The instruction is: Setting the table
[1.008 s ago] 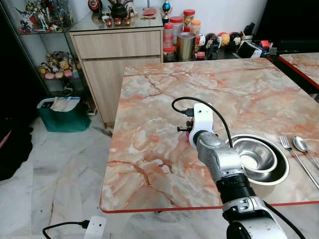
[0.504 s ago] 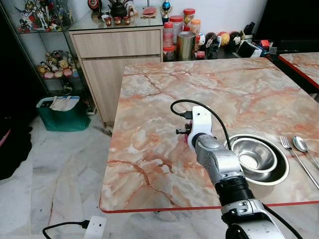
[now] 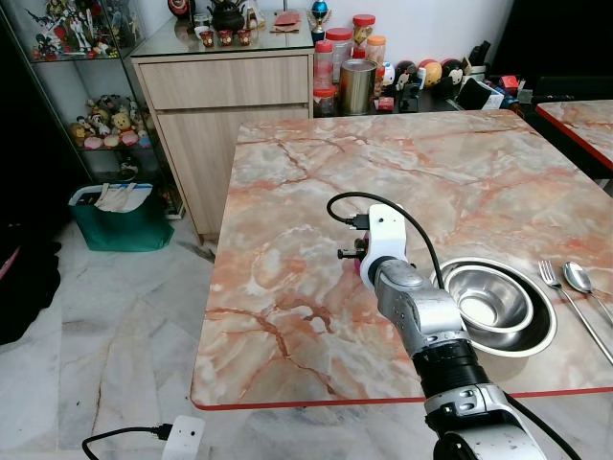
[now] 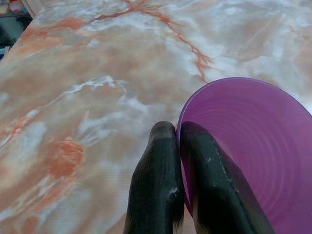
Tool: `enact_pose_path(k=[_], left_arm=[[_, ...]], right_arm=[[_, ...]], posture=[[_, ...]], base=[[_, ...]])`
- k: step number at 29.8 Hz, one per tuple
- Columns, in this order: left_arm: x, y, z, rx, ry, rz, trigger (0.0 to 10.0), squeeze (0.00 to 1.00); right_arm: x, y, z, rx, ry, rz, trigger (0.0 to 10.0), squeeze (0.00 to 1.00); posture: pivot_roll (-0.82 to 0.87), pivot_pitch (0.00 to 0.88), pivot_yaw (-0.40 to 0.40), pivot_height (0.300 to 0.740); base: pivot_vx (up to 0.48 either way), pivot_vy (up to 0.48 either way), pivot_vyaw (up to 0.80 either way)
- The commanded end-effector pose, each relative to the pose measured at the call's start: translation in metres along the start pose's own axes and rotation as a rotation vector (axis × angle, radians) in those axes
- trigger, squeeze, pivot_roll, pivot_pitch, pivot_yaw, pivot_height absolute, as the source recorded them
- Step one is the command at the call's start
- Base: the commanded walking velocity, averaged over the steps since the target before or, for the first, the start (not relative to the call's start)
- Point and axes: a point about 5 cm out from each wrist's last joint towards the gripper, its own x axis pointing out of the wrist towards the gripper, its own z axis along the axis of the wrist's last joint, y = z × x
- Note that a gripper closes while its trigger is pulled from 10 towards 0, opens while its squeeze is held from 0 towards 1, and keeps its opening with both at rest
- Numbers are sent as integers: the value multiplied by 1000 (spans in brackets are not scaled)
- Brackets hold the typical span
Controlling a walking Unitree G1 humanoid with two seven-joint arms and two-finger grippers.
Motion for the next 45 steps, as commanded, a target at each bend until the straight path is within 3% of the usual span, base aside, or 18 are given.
enact_pose_path(k=[1, 20, 21, 39, 41, 45], left_arm=[[0, 0, -2, -3, 11, -1, 10000, 0], [0, 0, -3, -4, 13, -5, 10000, 0], [0, 0, -3, -4, 12, -6, 10000, 0], [0, -1, -2, -5, 10, -7, 10000, 0], [0, -1, -3, -5, 11, -8, 10000, 0], [0, -1, -3, -5, 13, -7, 10000, 0]], right_arm=[[-2, 2, 6, -1, -24, 5, 10000, 0], [-3, 3, 5, -3, -22, 9, 10000, 0], [-3, 3, 6, -3, -22, 10, 10000, 416], [-2, 3, 6, 0, -24, 7, 10000, 455], [-3, 3, 6, 0, -23, 7, 10000, 804], [-3, 3, 6, 0, -22, 4, 10000, 773]], posture=[[-29, 17, 12, 736], [-32, 20, 14, 736], [-30, 20, 14, 736], [-30, 21, 12, 736], [-30, 21, 12, 736], [-31, 20, 13, 736]], base=[[0, 0, 0], [0, 0, 0], [0, 0, 0], [0, 0, 0], [0, 0, 0], [0, 0, 0]])
